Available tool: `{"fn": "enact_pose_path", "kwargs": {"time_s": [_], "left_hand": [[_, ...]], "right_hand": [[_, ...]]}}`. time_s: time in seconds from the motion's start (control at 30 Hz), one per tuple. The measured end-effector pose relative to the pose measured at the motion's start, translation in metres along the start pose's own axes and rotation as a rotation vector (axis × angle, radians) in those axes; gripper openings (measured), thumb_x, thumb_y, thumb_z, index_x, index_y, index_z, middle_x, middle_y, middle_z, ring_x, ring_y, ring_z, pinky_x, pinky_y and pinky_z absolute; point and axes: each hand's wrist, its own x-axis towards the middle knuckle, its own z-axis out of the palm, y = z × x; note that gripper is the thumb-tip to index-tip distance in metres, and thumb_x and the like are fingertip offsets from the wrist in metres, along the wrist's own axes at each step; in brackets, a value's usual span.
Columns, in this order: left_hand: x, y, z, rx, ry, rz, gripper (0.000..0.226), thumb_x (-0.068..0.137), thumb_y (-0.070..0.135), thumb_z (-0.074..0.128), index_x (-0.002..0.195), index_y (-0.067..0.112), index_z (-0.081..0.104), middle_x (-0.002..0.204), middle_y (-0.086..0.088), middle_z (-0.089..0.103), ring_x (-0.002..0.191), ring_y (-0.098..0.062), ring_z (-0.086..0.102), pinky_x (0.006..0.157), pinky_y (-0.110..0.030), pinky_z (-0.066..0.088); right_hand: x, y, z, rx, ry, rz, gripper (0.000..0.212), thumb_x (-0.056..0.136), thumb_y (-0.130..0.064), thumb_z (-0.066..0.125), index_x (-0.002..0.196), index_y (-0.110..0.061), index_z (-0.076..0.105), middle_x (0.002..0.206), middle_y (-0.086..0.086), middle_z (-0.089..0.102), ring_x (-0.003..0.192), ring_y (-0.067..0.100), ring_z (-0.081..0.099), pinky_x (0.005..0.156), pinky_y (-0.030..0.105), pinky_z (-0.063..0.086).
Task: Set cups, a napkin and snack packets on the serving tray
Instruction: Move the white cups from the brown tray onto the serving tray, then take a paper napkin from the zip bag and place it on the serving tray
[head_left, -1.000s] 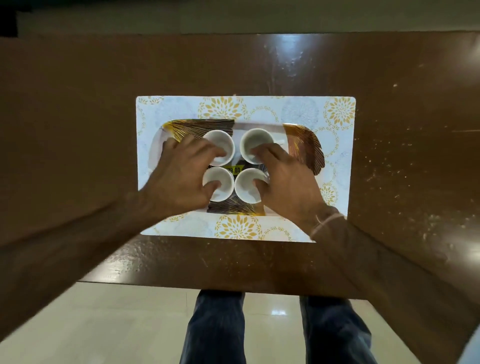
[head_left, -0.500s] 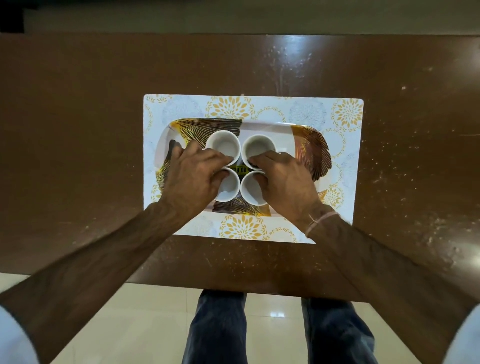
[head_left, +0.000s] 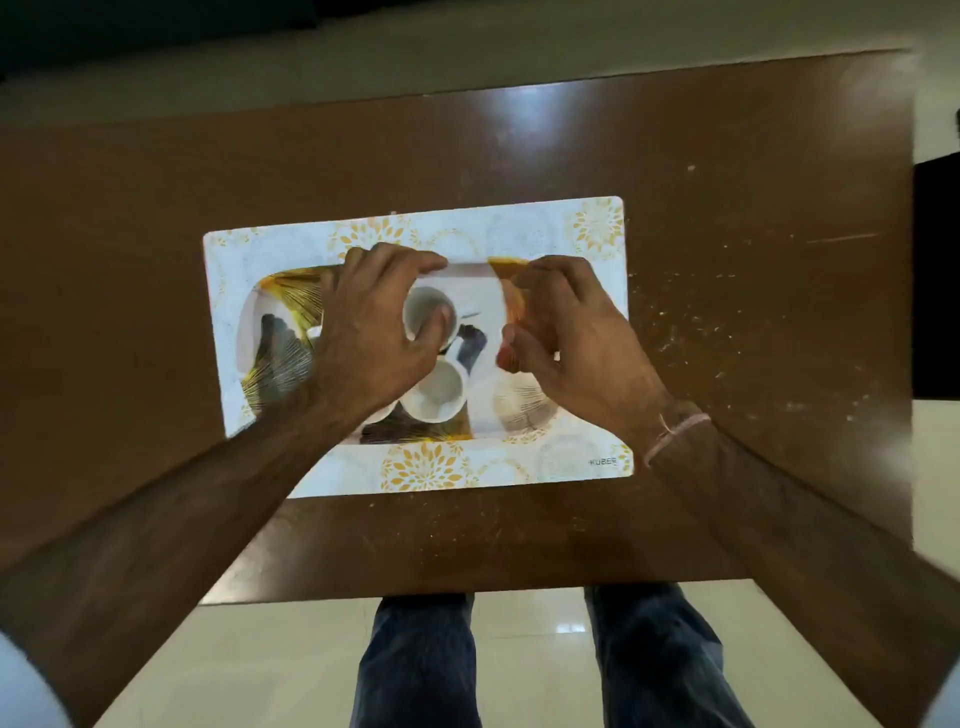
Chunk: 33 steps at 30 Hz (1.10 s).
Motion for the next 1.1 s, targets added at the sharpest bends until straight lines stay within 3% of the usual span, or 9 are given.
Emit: {"fn": "enact_pose_path", "kwargs": {"time_s": [0.13, 0.33, 0.5, 0.63, 0.77, 0.87, 1.0, 1.1], "left_hand": [[0.037, 0.048, 0.03, -0.017, -0.039, 0.025, 0.039, 0.086, 0.03, 0.064, 0.123, 0.02, 0.063, 0.125, -0.001, 0.064, 0.117, -0.025, 0.053, 0.098, -0.043, 0.035], [0.086, 0.143, 0.092, -0.026, -0.145, 0.154, 0.039, 0.087, 0.035, 0.06, 0.124, 0.024, 0.062, 0.121, 0.001, 0.062, 0.113, -0.023, 0.052, 0.094, -0.038, 0.032], [0.122, 0.232, 0.145, -0.058, -0.222, 0.288, 0.039, 0.086, 0.036, 0.059, 0.124, 0.028, 0.06, 0.118, 0.006, 0.061, 0.116, -0.018, 0.049, 0.096, -0.037, 0.029], [0.141, 0.306, 0.19, -0.063, -0.285, 0.406, 0.036, 0.088, 0.035, 0.062, 0.123, 0.027, 0.06, 0.117, 0.006, 0.061, 0.114, -0.014, 0.049, 0.091, -0.033, 0.027], [0.154, 0.38, 0.233, -0.073, -0.344, 0.51, 0.035, 0.085, 0.034, 0.06, 0.119, 0.026, 0.06, 0.116, 0.004, 0.061, 0.114, -0.018, 0.049, 0.095, -0.037, 0.032], [0.16, 0.426, 0.26, -0.065, -0.359, 0.581, 0.034, 0.084, 0.033, 0.059, 0.116, 0.023, 0.062, 0.113, 0.004, 0.062, 0.111, -0.021, 0.052, 0.094, -0.043, 0.038], [0.162, 0.475, 0.294, -0.157, -0.434, 0.631, 0.029, 0.083, 0.025, 0.061, 0.111, 0.016, 0.065, 0.105, -0.001, 0.066, 0.099, -0.02, 0.058, 0.087, -0.037, 0.045], [0.165, 0.502, 0.319, -0.037, -0.506, 0.66, 0.036, 0.08, 0.031, 0.059, 0.114, 0.017, 0.065, 0.108, -0.003, 0.065, 0.104, -0.024, 0.057, 0.088, -0.04, 0.045]], "right_hand": [[-0.005, 0.045, -0.037, -0.034, 0.061, 0.1, 0.048, 0.095, -0.04, 0.06, 0.136, -0.017, 0.051, 0.145, 0.005, 0.044, 0.111, 0.023, 0.062, 0.09, 0.037, 0.058], [-0.025, 0.126, -0.11, -0.067, 0.188, 0.204, 0.045, 0.095, -0.038, 0.059, 0.133, -0.015, 0.051, 0.139, 0.006, 0.045, 0.11, 0.019, 0.059, 0.09, 0.021, 0.044], [-0.053, 0.196, -0.167, -0.102, 0.294, 0.323, 0.043, 0.095, -0.038, 0.059, 0.132, -0.019, 0.051, 0.139, 0.003, 0.044, 0.119, 0.014, 0.053, 0.094, 0.022, 0.046], [-0.08, 0.25, -0.209, -0.08, 0.408, 0.375, 0.04, 0.094, -0.034, 0.061, 0.127, -0.014, 0.055, 0.134, 0.009, 0.048, 0.11, 0.009, 0.051, 0.092, 0.025, 0.05], [-0.111, 0.299, -0.244, -0.066, 0.519, 0.451, 0.037, 0.093, -0.03, 0.061, 0.121, -0.007, 0.058, 0.126, 0.015, 0.052, 0.102, 0.023, 0.058, 0.087, 0.034, 0.052], [-0.13, 0.328, -0.26, -0.05, 0.59, 0.543, 0.035, 0.094, -0.032, 0.061, 0.12, -0.008, 0.06, 0.126, 0.014, 0.053, 0.101, 0.023, 0.059, 0.086, 0.026, 0.048], [-0.15, 0.365, -0.275, -0.057, 0.646, 0.724, 0.031, 0.094, -0.027, 0.062, 0.119, -0.009, 0.059, 0.129, 0.013, 0.053, 0.113, 0.023, 0.056, 0.097, 0.019, 0.041], [-0.161, 0.389, -0.282, -0.018, 0.704, 0.854, 0.03, 0.092, -0.022, 0.062, 0.119, -0.009, 0.059, 0.128, 0.014, 0.053, 0.114, 0.024, 0.055, 0.095, 0.016, 0.036]]}}
